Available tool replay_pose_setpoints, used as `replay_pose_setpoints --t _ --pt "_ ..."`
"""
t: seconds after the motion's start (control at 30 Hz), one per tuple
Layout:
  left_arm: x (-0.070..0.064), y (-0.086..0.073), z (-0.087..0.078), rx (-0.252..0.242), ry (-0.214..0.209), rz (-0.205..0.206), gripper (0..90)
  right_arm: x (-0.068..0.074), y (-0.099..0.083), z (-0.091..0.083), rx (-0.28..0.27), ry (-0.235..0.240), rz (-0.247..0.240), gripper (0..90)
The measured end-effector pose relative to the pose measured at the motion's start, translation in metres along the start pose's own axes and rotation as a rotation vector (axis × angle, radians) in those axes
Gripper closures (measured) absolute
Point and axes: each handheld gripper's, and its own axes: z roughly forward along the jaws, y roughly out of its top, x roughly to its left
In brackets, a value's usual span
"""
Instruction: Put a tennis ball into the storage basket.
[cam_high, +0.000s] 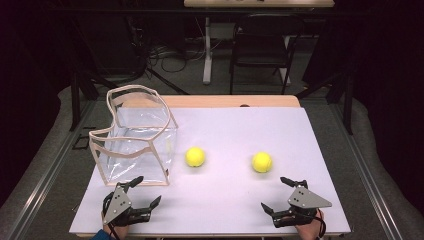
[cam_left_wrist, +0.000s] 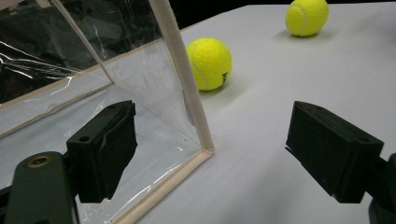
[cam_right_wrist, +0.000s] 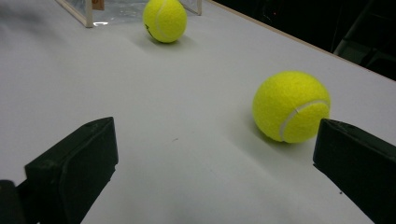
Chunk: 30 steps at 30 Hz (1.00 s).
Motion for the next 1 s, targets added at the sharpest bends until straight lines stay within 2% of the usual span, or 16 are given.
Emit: replay_pose_setpoints --t 0.13,0.67,1.0 --pt "0.0 -0.001 0.0 0.003 -0.003 -0.005 16.0 -0.001 0.0 -0.001 0.006 -0.007 0.0 0.0" --pt "0.002 -0.001 0.003 0.012 -0.013 -0.012 16.0 -0.005 0.002 0.008 0.048 0.022 0.022 0.0" --pt "0.002 -0.001 0.002 0.009 -0.013 -0.007 16.0 -0.009 0.008 0.013 0.109 0.046 0.04 0.0"
